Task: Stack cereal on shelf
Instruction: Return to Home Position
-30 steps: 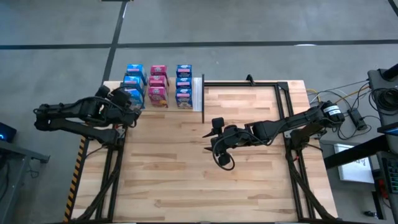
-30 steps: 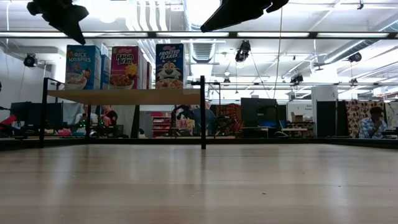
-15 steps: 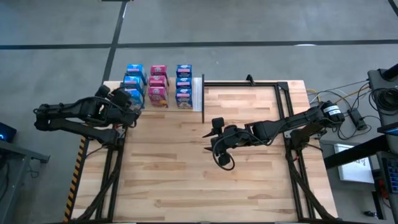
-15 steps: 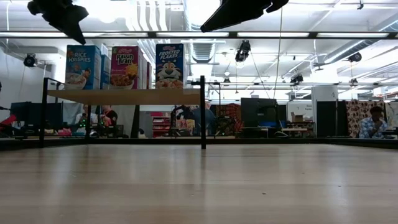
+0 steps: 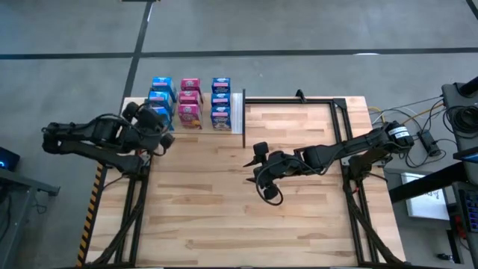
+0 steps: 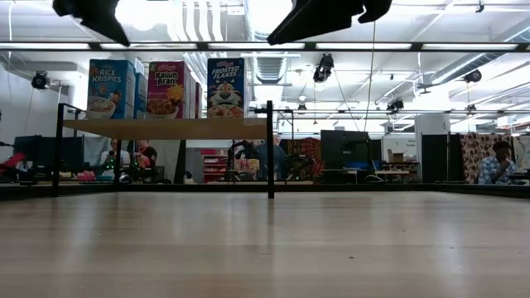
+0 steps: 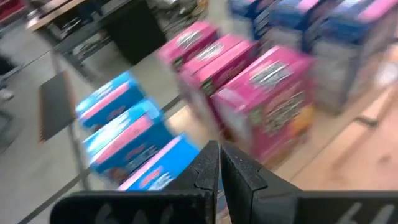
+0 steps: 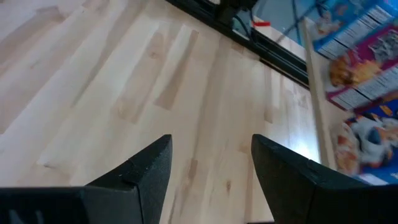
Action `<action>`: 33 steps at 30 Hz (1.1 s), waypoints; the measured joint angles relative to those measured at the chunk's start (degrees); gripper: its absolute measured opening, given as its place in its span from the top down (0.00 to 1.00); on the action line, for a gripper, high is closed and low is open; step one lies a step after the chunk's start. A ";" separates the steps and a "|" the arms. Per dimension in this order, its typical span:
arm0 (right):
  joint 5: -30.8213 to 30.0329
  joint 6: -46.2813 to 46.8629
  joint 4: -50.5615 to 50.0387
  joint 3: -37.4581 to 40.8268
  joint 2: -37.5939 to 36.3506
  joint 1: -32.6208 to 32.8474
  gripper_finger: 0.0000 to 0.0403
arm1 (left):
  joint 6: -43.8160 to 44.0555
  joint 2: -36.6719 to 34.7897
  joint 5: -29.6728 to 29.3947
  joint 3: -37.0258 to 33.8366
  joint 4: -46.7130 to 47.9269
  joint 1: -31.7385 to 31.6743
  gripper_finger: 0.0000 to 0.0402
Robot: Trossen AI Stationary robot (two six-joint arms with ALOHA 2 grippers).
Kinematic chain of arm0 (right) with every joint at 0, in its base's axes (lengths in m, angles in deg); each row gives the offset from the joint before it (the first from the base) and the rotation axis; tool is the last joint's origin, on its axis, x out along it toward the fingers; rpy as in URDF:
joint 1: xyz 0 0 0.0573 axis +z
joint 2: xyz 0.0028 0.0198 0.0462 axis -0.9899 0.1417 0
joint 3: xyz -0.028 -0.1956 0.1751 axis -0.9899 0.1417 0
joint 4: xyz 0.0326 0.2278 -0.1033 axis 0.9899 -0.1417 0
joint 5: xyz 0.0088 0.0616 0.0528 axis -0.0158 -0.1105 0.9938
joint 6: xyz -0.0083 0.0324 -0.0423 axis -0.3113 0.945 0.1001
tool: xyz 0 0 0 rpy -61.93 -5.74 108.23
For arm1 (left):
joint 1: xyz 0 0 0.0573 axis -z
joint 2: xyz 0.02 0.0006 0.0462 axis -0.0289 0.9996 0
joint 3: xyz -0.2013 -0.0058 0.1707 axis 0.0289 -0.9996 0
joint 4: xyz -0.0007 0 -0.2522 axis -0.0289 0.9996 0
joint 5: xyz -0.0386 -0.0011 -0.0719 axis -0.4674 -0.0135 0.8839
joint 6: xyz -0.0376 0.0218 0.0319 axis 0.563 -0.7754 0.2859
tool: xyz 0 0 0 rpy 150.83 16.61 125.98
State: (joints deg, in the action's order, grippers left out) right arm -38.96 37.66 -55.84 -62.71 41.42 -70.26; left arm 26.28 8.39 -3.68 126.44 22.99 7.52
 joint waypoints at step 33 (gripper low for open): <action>5.90 4.95 7.32 15.00 -4.43 -3.93 0.62 | -10.98 -0.35 1.61 -28.72 -40.18 37.60 1.00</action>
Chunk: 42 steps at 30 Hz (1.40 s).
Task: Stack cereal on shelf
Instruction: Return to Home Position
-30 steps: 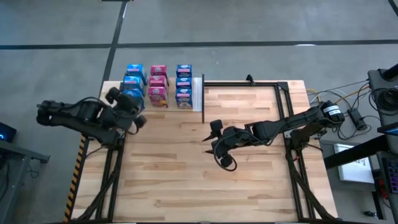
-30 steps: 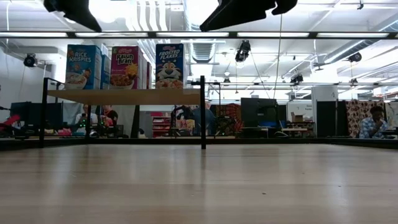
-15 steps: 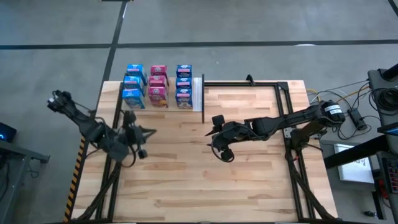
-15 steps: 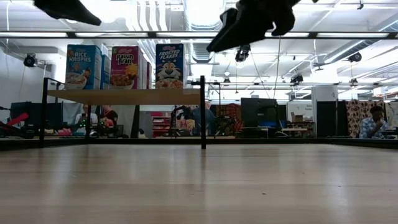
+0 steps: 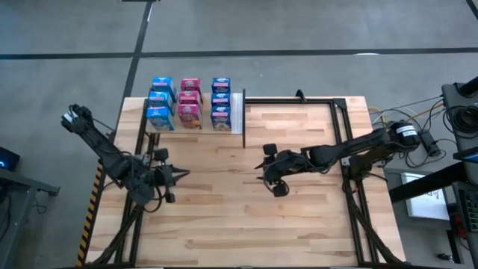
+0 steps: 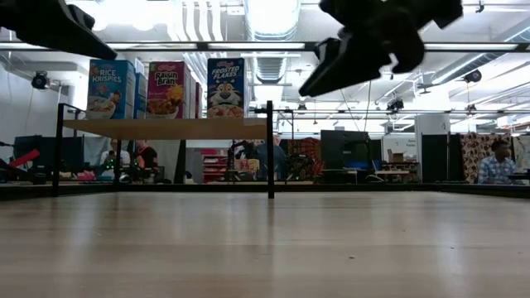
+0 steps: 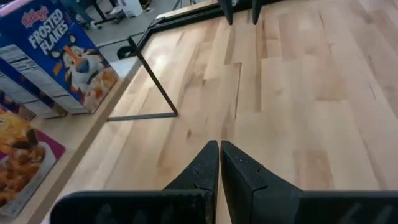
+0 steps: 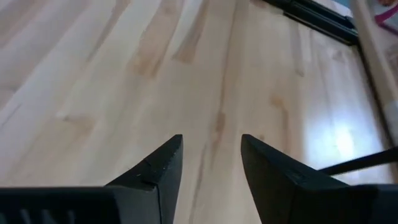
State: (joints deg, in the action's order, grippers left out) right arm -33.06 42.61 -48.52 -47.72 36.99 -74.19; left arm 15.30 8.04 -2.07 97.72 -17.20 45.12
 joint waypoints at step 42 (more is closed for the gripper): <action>1.19 -0.04 29.30 45.20 -54.72 -0.08 0.78 | -30.41 -22.71 35.27 -25.57 -44.99 -21.07 1.00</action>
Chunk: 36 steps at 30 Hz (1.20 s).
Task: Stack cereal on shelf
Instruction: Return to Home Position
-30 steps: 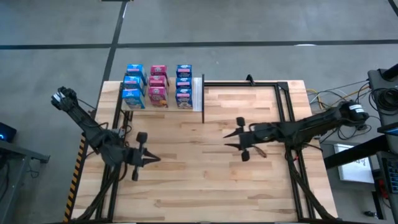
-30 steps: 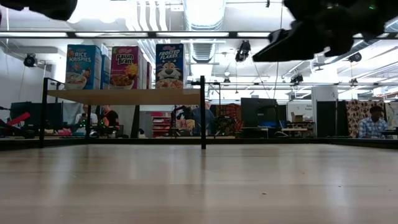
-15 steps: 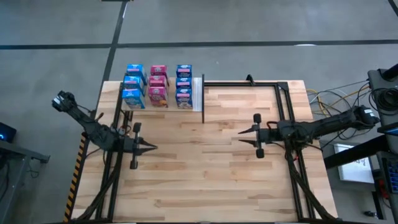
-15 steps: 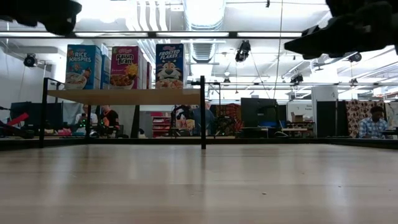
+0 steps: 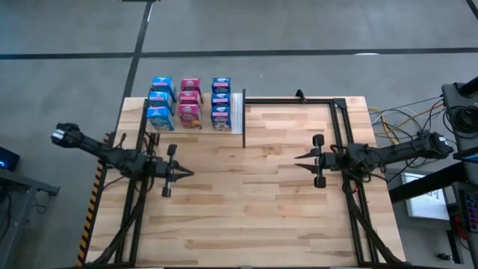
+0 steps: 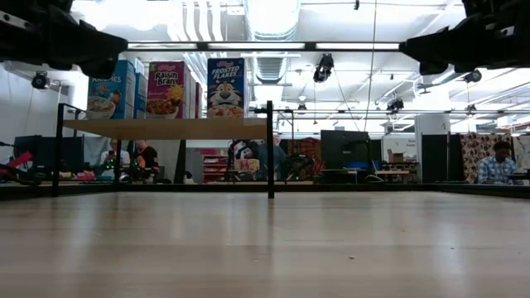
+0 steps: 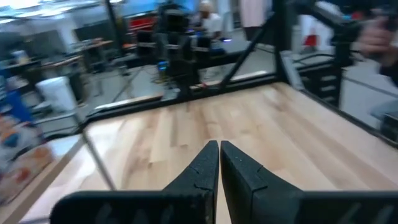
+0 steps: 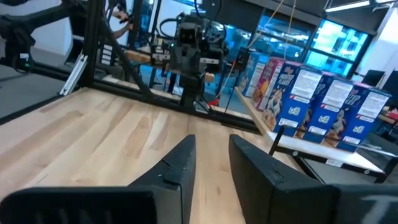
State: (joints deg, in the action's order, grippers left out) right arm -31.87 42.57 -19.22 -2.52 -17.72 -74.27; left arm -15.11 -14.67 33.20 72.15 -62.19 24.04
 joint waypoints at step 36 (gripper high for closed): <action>-0.39 -0.45 -22.28 1.80 -23.44 -0.01 0.82 | -2.98 -25.60 12.69 -0.09 21.67 -6.16 1.00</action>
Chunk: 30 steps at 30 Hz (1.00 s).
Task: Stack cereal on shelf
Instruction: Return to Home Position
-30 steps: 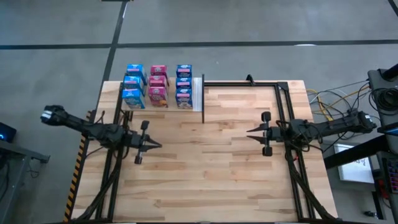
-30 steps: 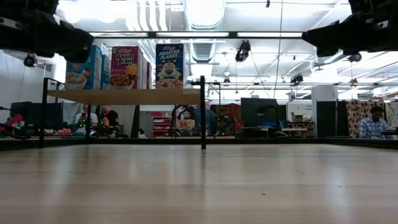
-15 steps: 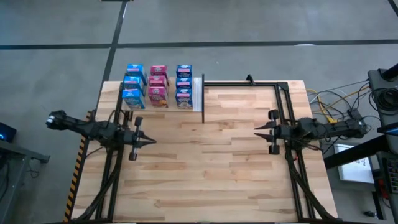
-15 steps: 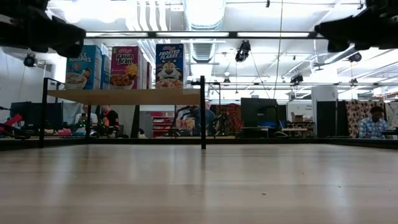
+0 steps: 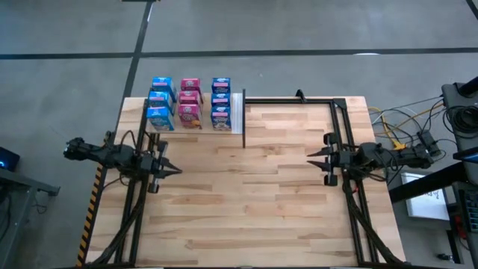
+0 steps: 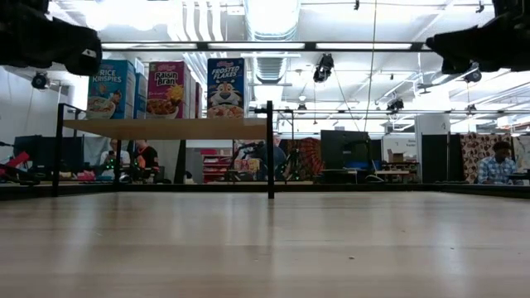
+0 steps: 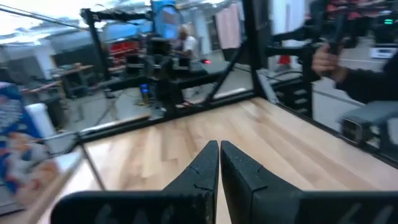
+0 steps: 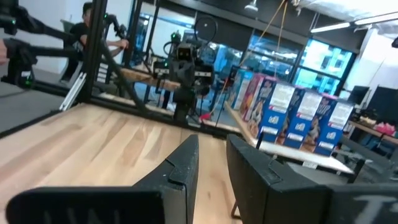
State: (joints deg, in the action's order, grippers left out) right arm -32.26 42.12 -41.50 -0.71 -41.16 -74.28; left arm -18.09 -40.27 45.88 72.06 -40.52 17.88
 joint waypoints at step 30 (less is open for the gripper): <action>-9.12 6.97 0.48 3.65 1.28 0.00 0.83 | 3.20 0.49 -9.54 -7.32 -10.02 0.00 1.00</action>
State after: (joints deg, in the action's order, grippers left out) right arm -41.38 49.09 -41.02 2.94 -39.88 -74.28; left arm -14.89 -39.78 36.35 64.74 -50.54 17.88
